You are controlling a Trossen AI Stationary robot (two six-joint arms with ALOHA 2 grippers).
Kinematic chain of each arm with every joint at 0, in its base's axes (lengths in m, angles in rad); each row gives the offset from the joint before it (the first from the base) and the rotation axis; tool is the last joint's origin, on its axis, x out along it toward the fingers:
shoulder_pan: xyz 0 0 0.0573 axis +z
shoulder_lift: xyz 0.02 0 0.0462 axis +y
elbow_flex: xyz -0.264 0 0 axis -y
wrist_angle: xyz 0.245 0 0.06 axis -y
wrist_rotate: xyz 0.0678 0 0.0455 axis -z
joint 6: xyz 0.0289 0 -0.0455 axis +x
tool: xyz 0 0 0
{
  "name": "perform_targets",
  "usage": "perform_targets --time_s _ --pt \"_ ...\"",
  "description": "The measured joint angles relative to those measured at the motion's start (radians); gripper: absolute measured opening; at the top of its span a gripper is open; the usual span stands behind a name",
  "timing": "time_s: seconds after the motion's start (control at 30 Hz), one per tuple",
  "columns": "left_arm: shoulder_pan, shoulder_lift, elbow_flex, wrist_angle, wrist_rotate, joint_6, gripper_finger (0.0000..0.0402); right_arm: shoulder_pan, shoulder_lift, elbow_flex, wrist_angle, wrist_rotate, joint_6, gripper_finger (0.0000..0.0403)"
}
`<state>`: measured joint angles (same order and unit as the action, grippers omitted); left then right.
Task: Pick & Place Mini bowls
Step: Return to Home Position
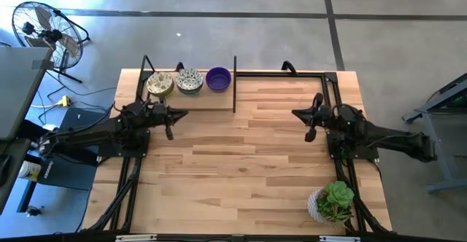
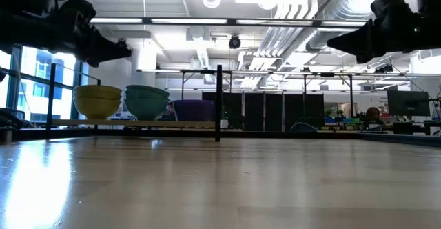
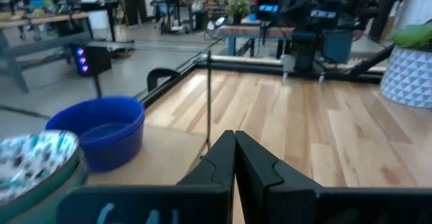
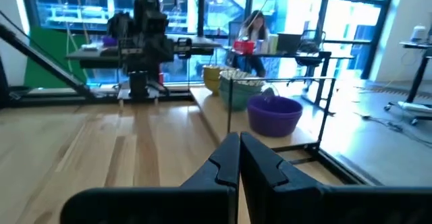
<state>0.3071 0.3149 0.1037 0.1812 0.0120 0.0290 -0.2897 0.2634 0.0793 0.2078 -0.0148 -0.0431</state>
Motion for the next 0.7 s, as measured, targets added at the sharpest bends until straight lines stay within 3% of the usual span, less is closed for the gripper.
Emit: perform_targets --time_s 0.33,0.5,0.7 --pt "0.000 -0.317 -0.002 -0.278 -0.059 -0.037 0.0000 0.000 -0.263 -0.070 -0.123 0.029 -0.009 0.0000" --pt "0.000 -0.308 -0.016 -0.301 -0.091 -0.064 0.0000 -0.001 -0.259 -0.070 -0.176 0.059 0.012 0.0000" --pt "0.000 -0.304 -0.088 -0.163 -0.134 -0.066 0.0000 -0.011 -0.256 -0.069 -0.181 0.065 0.026 0.0000"
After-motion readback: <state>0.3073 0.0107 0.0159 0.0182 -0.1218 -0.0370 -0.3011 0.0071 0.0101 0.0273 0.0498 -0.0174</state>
